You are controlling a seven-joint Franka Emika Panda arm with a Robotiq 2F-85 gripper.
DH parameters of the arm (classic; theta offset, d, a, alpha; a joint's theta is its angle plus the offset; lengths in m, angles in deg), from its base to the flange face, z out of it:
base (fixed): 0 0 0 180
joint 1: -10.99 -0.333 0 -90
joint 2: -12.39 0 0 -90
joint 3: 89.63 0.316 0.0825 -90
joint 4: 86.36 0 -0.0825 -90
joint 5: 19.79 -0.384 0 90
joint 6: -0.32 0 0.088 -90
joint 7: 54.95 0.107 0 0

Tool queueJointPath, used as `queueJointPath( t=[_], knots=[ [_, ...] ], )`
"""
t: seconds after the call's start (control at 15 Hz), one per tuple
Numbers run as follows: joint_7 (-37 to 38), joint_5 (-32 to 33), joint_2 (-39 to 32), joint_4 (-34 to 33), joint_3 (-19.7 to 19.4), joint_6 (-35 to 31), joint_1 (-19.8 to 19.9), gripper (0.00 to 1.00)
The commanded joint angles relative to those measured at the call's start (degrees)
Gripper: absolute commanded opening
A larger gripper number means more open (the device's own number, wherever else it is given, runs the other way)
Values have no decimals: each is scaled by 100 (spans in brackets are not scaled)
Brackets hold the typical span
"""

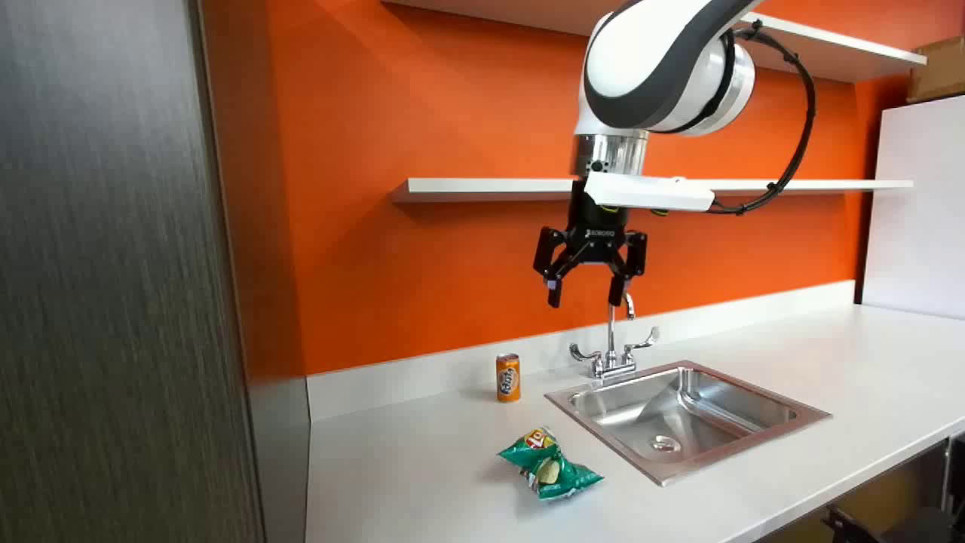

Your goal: Put the packet on the shelf

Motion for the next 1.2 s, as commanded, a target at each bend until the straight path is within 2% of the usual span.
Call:
queueJointPath(
  t=[0.0, 0.2, 0.6, 1.13],
  knots=[
    [20, 30, -4, -8, -40, 13, -38, 100],
    [19, 30, -4, -8, -40, 13, -38, 100],
    [68, 382, -536, -18, 46, -29, 72, 100],
    [12, 706, -1537, 116, 30, -590, -5, 100]
  ],
)
